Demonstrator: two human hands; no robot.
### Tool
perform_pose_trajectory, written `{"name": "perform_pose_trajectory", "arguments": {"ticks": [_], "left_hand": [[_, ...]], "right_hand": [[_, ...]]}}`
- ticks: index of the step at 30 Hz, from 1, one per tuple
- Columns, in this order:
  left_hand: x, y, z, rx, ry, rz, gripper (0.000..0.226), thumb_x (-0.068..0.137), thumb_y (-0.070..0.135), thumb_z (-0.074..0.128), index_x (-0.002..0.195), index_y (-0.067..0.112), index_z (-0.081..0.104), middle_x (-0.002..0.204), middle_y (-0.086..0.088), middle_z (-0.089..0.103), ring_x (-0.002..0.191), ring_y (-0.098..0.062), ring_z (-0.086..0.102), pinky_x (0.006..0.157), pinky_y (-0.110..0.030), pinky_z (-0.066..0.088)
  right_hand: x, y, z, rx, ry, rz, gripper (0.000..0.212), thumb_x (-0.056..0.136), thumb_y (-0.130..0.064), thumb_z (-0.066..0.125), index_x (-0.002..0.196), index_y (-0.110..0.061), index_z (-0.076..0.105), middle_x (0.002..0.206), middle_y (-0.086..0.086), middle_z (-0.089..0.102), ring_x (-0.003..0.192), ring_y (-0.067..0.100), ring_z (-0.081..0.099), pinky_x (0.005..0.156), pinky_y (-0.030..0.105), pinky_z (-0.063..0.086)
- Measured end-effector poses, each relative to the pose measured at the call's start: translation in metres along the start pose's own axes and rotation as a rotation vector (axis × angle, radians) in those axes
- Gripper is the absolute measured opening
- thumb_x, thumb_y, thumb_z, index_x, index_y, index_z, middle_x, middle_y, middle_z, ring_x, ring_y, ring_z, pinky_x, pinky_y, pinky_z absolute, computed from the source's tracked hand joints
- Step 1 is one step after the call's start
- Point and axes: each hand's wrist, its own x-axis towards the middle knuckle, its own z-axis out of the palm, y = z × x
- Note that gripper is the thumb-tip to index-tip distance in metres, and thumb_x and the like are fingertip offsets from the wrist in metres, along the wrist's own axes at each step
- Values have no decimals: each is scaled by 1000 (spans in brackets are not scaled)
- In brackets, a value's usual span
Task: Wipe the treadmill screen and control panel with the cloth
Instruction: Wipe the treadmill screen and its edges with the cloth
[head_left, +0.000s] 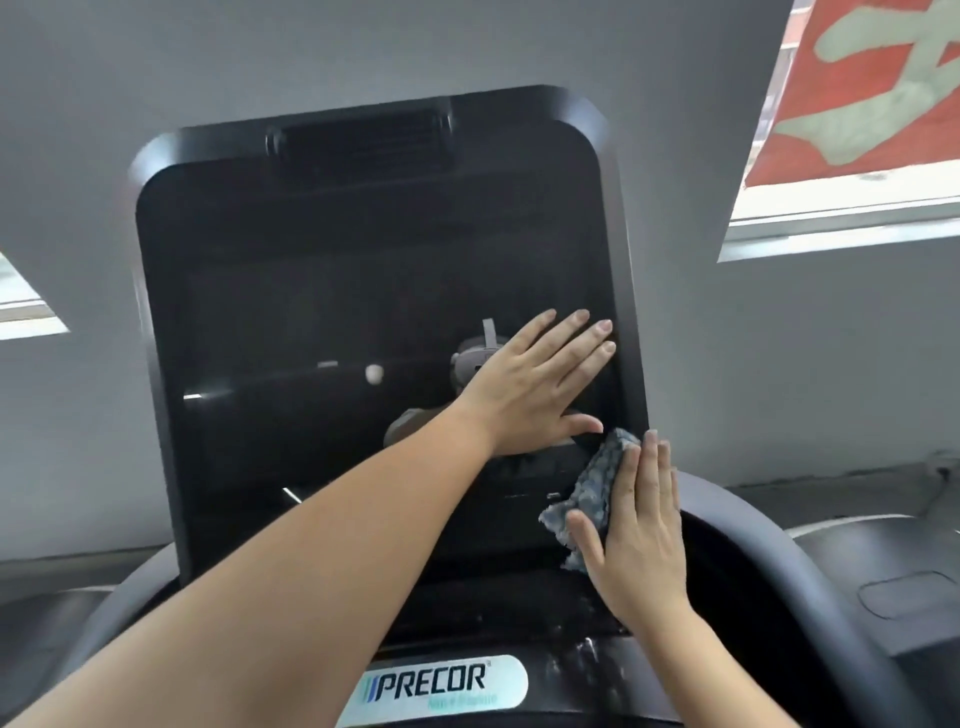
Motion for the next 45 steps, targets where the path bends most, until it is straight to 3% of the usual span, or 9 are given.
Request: {"name": "perform_pose_trajectory", "arguments": {"ticks": [4,10,14,18,23,28,32,37,45], "left_hand": [[-1,1,-2,10,-59,-8,74,103,60,35,153,6,40,161,-14,35,151,-34,27,123,-53,20],[-1,-1,-5,16,-96,3,64,107,51,30,154,7,38,162,-14,33,152,-34,24,124,-52,17],[-1,0,-5,-1,-60,-9,64,107,52,34,152,7,42,160,-14,37,151,-34,28,123,-52,20],[-3,-1,-3,-20,-66,-1,64,107,52,34,152,6,41,161,-15,36,151,-34,27,123,-53,20],[-2,0,-2,-18,-33,-2,61,108,48,32,151,6,42,160,-14,37,151,-34,28,123,-52,22],[-3,0,-1,-7,-26,-12,59,109,46,30,151,6,43,160,-14,38,151,-34,29,123,-53,23],[-3,0,-2,-13,-27,-11,59,109,46,32,151,6,43,160,-14,37,151,-33,29,123,-52,23],[-3,0,-2,-8,-36,-6,60,109,47,31,152,6,42,160,-14,38,151,-33,29,122,-53,23],[-2,1,-2,-22,-24,-15,61,109,48,30,151,6,43,159,-14,39,149,-34,32,122,-53,24]], "right_hand": [[10,-28,-2,-85,-19,111,93,98,-70,15,157,1,5,166,23,1,154,36,0,123,52,5],[-30,-67,24,-232,-131,-368,89,98,-72,19,155,-3,19,167,16,5,155,29,8,125,46,5],[-28,-23,12,-295,-46,-162,88,100,-69,17,157,-1,16,167,18,6,154,31,7,125,47,4],[-24,-48,19,-190,-1,109,95,97,-72,17,157,2,11,166,21,4,154,36,3,124,50,-2],[-23,-52,23,-261,-45,-196,91,98,-72,15,158,-4,9,168,16,1,155,31,4,125,48,2],[4,-16,4,-173,73,15,90,100,-70,19,157,0,17,166,21,9,154,37,7,122,55,13],[27,-8,1,-94,113,-23,87,101,-67,26,158,-2,14,166,21,6,154,37,5,124,53,13],[-37,-1,12,-78,69,6,88,102,-65,28,156,3,15,165,24,9,153,40,11,118,57,23],[9,14,3,-3,59,-126,75,106,-55,25,158,-4,10,166,23,4,154,38,2,124,53,13]]}}
